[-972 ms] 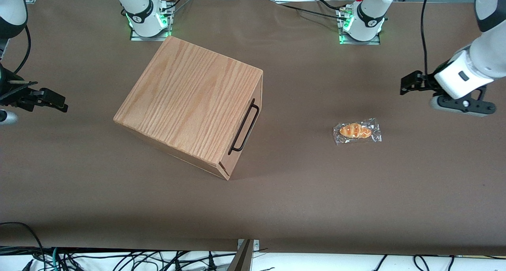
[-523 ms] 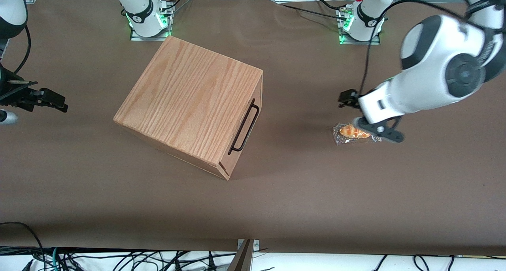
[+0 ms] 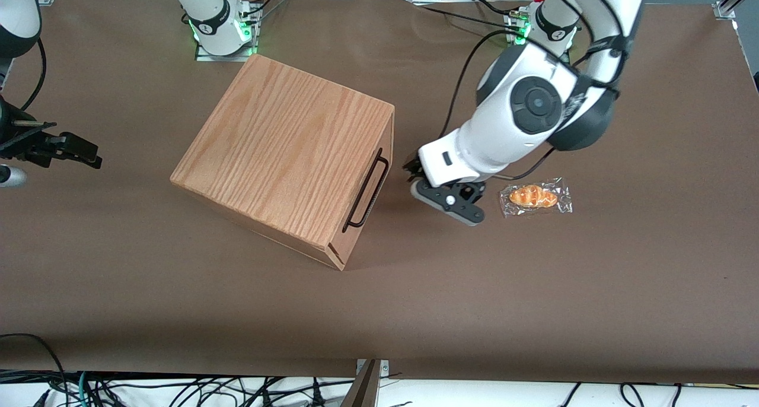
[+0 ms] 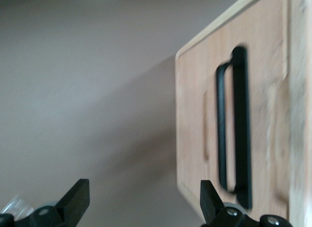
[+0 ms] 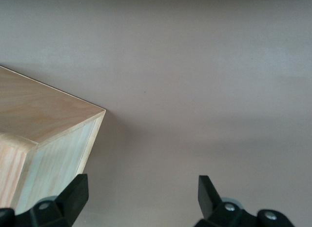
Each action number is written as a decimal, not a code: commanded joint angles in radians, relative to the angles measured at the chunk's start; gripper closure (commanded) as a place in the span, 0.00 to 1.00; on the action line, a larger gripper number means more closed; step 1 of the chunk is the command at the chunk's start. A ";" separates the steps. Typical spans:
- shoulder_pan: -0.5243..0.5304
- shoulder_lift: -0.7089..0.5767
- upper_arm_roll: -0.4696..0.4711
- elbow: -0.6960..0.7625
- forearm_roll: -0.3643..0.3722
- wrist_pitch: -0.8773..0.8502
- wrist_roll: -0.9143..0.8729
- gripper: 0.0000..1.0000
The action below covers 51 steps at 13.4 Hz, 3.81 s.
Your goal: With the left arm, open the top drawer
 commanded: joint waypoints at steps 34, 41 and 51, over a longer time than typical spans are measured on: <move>0.176 0.127 0.023 -0.026 0.078 0.081 0.165 0.00; 0.187 0.108 0.016 -0.018 0.043 0.006 0.190 0.00; 0.281 -0.048 0.023 0.025 -0.102 -0.347 0.189 0.00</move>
